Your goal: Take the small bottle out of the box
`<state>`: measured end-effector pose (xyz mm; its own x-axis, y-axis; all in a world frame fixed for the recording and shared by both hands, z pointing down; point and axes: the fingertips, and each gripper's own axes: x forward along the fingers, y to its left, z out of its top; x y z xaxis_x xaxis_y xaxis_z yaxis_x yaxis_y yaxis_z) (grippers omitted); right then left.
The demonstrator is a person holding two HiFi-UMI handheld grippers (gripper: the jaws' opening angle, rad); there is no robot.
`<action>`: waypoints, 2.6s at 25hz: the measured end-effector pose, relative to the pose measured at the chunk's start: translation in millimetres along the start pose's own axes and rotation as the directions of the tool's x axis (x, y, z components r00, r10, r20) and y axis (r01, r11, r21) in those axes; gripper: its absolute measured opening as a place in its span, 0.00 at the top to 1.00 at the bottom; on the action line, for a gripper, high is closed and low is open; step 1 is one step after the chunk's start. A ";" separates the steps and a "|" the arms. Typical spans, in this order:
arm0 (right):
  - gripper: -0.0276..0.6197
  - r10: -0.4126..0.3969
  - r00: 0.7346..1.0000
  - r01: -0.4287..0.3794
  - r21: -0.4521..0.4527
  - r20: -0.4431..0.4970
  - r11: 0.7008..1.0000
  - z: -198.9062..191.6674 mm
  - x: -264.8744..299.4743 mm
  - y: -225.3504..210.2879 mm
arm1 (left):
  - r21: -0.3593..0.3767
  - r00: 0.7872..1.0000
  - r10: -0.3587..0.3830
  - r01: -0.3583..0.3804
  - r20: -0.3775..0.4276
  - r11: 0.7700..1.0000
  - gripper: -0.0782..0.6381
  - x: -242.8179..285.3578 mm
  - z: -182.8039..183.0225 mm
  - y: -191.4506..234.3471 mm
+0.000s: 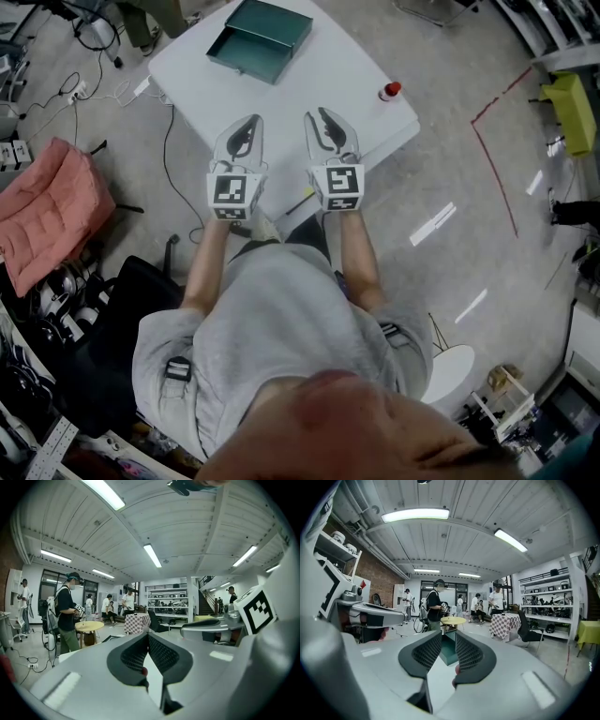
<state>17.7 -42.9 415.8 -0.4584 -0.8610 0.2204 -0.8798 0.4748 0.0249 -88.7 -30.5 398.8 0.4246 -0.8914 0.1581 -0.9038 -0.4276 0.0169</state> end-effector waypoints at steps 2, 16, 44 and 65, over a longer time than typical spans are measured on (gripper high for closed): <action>0.82 0.000 1.000 0.000 -0.008 -0.002 1.000 -1.8 -4.4 8.9 | 0.001 1.000 0.003 -0.003 0.000 1.000 0.87 -10.3 -2.3 3.9; 0.94 -0.046 0.999 0.046 -0.030 0.005 0.998 -11.1 -40.1 52.7 | 0.003 1.000 0.023 -0.023 -0.018 1.000 0.87 -77.0 -23.5 28.3; 0.95 -0.098 0.995 0.098 -0.034 -0.004 0.995 -40.4 -109.0 82.8 | -0.001 0.996 0.074 -0.074 -0.040 0.997 0.87 -159.0 -46.4 40.5; 0.95 -0.104 0.995 0.104 -0.043 -0.004 0.994 -42.3 -116.7 84.5 | 0.028 0.999 0.042 -0.041 -0.020 0.999 0.87 -159.0 -38.6 23.9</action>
<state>2.2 105.4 433.5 -0.3637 -0.9050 0.2207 -0.9164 0.3902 0.0897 -179.9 106.8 412.2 0.3852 -0.9055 0.1779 -0.9188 -0.3943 -0.0178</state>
